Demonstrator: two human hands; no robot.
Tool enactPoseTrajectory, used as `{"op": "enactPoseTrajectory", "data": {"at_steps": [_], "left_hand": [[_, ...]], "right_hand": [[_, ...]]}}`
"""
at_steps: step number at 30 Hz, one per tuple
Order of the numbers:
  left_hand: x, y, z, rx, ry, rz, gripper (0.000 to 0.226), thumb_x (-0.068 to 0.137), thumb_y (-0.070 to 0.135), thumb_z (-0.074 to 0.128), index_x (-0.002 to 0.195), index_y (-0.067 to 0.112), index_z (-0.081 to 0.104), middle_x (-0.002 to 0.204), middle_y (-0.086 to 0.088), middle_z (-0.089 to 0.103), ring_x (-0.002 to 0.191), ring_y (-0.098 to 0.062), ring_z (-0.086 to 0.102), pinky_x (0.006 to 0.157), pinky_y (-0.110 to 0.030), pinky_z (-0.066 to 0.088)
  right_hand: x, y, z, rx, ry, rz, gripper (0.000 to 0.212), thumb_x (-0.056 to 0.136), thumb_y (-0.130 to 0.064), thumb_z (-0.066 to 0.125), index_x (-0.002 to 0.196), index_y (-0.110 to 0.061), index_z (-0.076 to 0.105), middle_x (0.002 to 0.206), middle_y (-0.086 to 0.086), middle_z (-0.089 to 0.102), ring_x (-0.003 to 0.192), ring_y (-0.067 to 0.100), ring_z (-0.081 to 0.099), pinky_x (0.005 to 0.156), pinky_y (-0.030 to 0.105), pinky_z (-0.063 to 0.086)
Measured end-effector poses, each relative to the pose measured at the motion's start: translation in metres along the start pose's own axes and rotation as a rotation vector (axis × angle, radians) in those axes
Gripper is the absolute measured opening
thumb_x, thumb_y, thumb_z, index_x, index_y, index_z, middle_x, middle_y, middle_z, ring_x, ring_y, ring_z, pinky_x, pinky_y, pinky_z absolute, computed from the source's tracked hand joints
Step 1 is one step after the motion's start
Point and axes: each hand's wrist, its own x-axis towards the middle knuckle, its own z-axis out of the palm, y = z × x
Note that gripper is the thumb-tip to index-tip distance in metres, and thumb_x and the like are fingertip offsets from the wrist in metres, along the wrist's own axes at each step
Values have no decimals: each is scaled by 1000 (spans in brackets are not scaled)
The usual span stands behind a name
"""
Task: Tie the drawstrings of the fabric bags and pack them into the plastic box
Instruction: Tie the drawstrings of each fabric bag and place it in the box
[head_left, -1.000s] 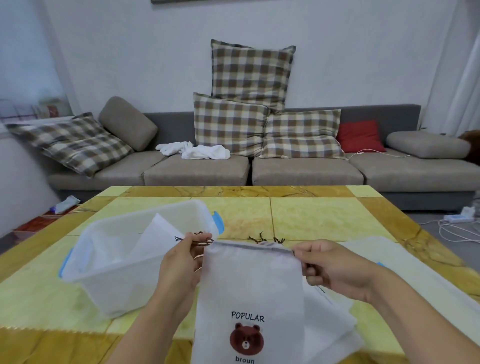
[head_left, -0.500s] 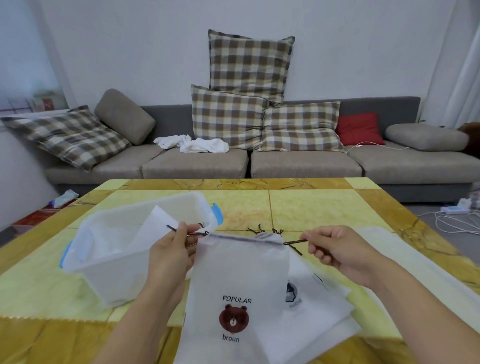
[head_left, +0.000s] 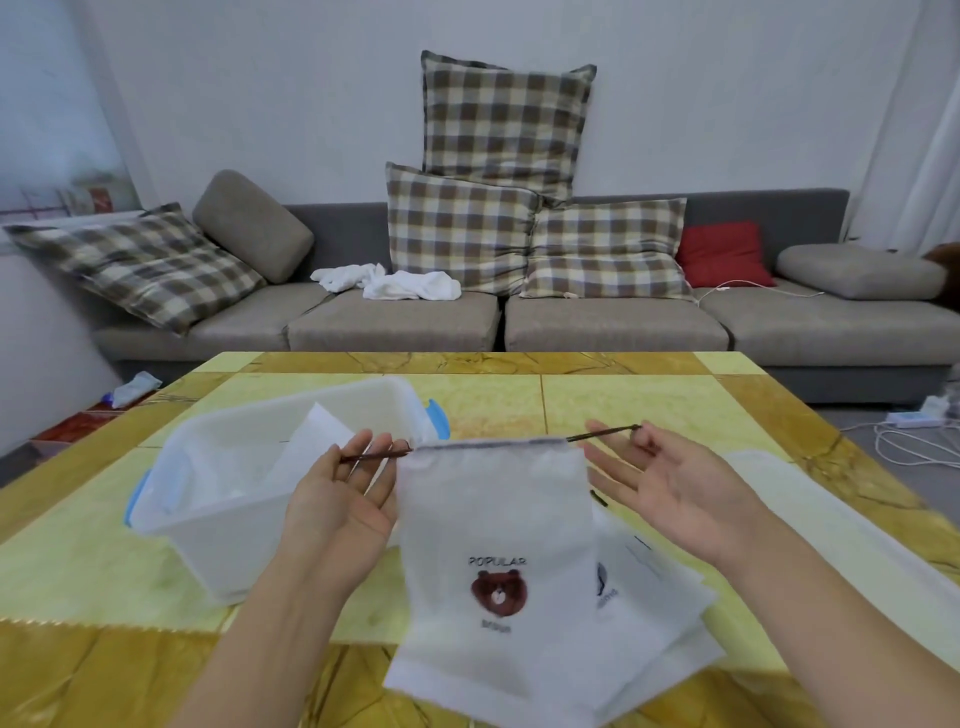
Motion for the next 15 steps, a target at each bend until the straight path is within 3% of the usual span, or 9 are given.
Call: {"op": "enactPoseTrajectory", "data": {"at_steps": [1, 3, 5, 6, 9, 12, 15], "left_hand": [[1, -2, 0, -16, -2, -8, 33, 107, 27, 36, 87, 13, 58, 79, -2, 71, 74, -21, 74, 84, -35, 55], [2, -4, 0, -40, -4, 2, 38, 108, 28, 34, 79, 14, 54, 74, -3, 69, 76, -19, 74, 90, -36, 53], [3, -2, 1, -97, -3, 53, 42, 109, 28, 32, 74, 14, 49, 66, -3, 61, 69, -19, 68, 87, -36, 54], [5, 3, 0, -127, 6, 95, 42, 109, 28, 32, 72, 14, 47, 61, -1, 55, 62, -17, 63, 83, -34, 54], [9, 26, -8, -157, 44, 207, 43, 109, 28, 32, 69, 16, 44, 53, 4, 38, 47, -12, 44, 65, -24, 48], [12, 41, -20, -113, 94, 228, 44, 108, 28, 32, 67, 17, 43, 53, 6, 27, 42, -11, 30, 49, -19, 34], [15, 38, -21, 12, 133, 263, 44, 108, 30, 33, 68, 16, 44, 54, 5, 23, 42, -11, 23, 43, -20, 28]], "right_hand": [[1, 1, 4, 121, -2, -11, 32, 105, -17, 41, 75, -14, 47, 104, 11, 73, 104, 29, 72, 92, 52, 55], [5, 8, 7, 293, 47, -47, 31, 105, -15, 40, 74, -15, 44, 75, 7, 63, 78, 23, 73, 77, 46, 62], [13, 13, 6, 420, 144, -67, 28, 107, -14, 39, 78, -16, 40, 60, 1, 41, 51, 14, 52, 62, 32, 58], [15, 12, 3, 433, 199, -73, 29, 107, -14, 38, 79, -17, 38, 57, -1, 33, 46, 11, 38, 54, 26, 49], [18, -1, -12, 280, 350, -121, 34, 107, -11, 34, 74, -19, 32, 53, -5, 23, 41, 10, 21, 38, 20, 26], [16, -19, -26, 186, 438, -166, 37, 105, -7, 30, 71, -20, 27, 52, -6, 21, 39, 10, 18, 35, 20, 19], [19, -21, -34, 147, 472, -185, 40, 103, -3, 29, 68, -21, 23, 58, -5, 17, 38, 10, 16, 33, 22, 18]]}}
